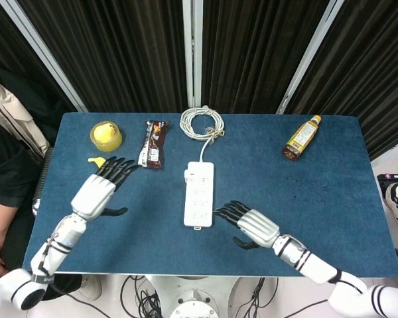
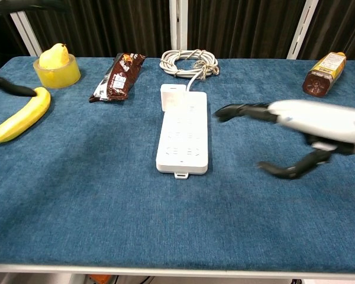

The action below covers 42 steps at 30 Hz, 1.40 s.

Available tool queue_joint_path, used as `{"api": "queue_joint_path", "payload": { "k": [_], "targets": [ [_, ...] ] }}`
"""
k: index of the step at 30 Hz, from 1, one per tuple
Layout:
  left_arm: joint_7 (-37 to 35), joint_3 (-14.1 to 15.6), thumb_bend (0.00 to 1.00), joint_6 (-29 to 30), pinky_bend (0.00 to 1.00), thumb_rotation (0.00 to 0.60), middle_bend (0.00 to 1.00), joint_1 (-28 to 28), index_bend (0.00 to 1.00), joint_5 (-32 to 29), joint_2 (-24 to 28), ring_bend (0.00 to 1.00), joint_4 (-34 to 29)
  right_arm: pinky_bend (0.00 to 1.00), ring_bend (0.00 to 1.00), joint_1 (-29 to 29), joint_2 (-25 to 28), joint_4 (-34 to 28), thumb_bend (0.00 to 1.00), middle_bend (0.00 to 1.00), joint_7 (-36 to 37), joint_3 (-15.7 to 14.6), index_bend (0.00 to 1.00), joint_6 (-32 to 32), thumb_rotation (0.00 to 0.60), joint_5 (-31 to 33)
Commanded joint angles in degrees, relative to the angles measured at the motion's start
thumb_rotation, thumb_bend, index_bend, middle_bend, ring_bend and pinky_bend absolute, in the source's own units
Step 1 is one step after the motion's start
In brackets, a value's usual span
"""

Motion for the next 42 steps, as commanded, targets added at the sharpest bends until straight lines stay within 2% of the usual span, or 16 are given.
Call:
{"api": "queue_joint_path", "payload": {
  "k": [1, 6, 11, 16, 26, 32, 42],
  "targets": [
    [-3.53, -3.2, 0.07, -9.86, 0.07, 0.6, 0.08, -8.8, 0.1, -3.0, -3.96, 0.0, 4.97, 0.0, 0.0, 3.2, -3.89, 2.83, 0.4, 0.09, -0.51, 1.0, 0.03, -3.26, 0.6, 1.9],
    [-4.52, -4.81, 0.07, -16.97, 0.11, 0.6, 0.11, -15.64, 0.14, -6.79, -8.82, 0.01, 10.84, 0.0, 0.0, 5.27, -6.38, 4.31, 0.4, 0.12, -1.04, 1.37, 0.06, -5.14, 0.6, 4.53],
    [-5.72, -4.77, 0.09, -21.43, 0.16, 0.6, 0.16, -20.72, 0.21, -8.52, -13.89, 0.05, 16.98, 0.0, 0.0, 6.54, -8.15, 5.83, 0.4, 0.13, -2.27, 1.03, 0.09, -6.05, 0.6, 6.07],
    [-4.39, -4.12, 0.09, -22.81, 0.19, 0.6, 0.17, -24.26, 0.21, -9.14, -18.8, 0.06, 23.01, 0.0, 0.0, 7.35, -9.31, 6.63, 0.4, 0.14, -2.2, 0.47, 0.1, -6.28, 0.6, 7.35],
    [-7.72, -4.24, 0.09, -25.75, 0.26, 0.6, 0.2, -30.19, 0.23, -10.65, -26.01, 0.11, 31.62, 0.0, 0.0, 8.37, -11.32, 8.47, 0.4, 0.14, -1.78, -0.79, 0.1, -6.23, 0.6, 8.87],
    [-8.07, -3.51, 0.11, -26.97, 0.34, 0.6, 0.25, -32.95, 0.28, -10.68, -29.0, 0.15, 37.72, 0.0, 0.0, 8.43, -11.63, 8.87, 0.4, 0.15, -1.23, -1.34, 0.1, -5.42, 0.6, 9.54],
    [-10.12, -0.94, 0.2, -26.07, 0.54, 0.6, 0.38, -33.96, 0.4, -9.67, -31.57, 0.3, 44.45, 0.0, 0.0, 8.77, -12.29, 9.52, 0.4, 0.15, -0.72, -2.19, 0.1, -5.13, 0.6, 10.44]
  ]
}}
